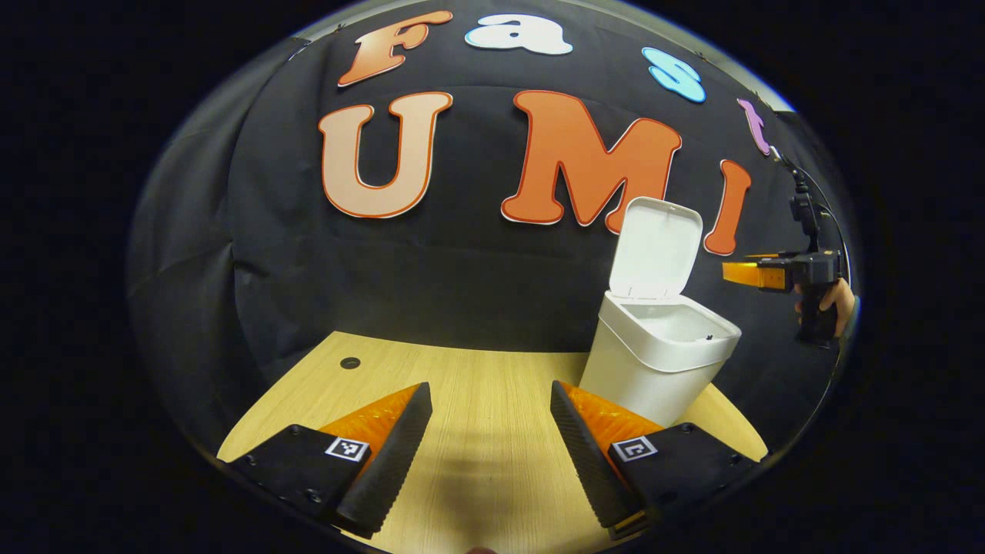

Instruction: Press the lid of the desktop garbage bin to open it, pick up the crumpled paper on the desktop and throw it into the bin, then pick up the pop can on the desktop and drop it into the bin, and finally close the garbage bin lid.

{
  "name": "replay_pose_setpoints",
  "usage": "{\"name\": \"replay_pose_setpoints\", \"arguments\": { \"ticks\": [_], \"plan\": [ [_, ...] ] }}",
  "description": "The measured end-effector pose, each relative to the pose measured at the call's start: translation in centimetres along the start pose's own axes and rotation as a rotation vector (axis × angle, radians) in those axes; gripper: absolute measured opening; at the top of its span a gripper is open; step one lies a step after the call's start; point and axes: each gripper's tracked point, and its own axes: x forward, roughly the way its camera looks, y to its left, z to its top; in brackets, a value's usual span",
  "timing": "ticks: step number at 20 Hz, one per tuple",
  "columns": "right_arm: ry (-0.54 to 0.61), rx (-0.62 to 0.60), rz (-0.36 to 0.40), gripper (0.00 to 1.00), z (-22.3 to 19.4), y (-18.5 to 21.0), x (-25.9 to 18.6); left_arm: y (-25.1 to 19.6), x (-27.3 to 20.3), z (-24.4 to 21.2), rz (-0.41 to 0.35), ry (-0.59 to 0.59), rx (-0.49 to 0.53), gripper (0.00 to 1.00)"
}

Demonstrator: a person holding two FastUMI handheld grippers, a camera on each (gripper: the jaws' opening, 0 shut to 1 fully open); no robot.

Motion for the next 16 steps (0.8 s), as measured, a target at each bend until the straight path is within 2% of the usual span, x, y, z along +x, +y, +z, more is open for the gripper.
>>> {"name": "replay_pose_setpoints", "arguments": {
  "ticks": [5, 9, 12, 16],
  "plan": [
    [-0.096, 0.048, -0.018, 0.93, 5.1, 0.4, 1.3, 1.0, 0.0, 0.1, -0.001, -0.005, 0.002, 0.99],
    [-0.15, 0.037, -0.035, 0.92, 8.0, 0.7, 2.2, 2.6, 0.2, -0.3, 0.021, 0.004, -0.022, 0.99],
    [-0.145, 0.123, -0.034, 0.92, 8.5, 0.6, 2.6, 3.4, 0.5, -1.1, 0.028, 0.025, -0.051, 0.99],
    [-0.153, 0.113, -0.067, 0.92, 9.3, -0.4, 3.0, 3.5, 1.0, -1.4, 0.014, 0.038, -0.059, 0.99]
  ]
}}
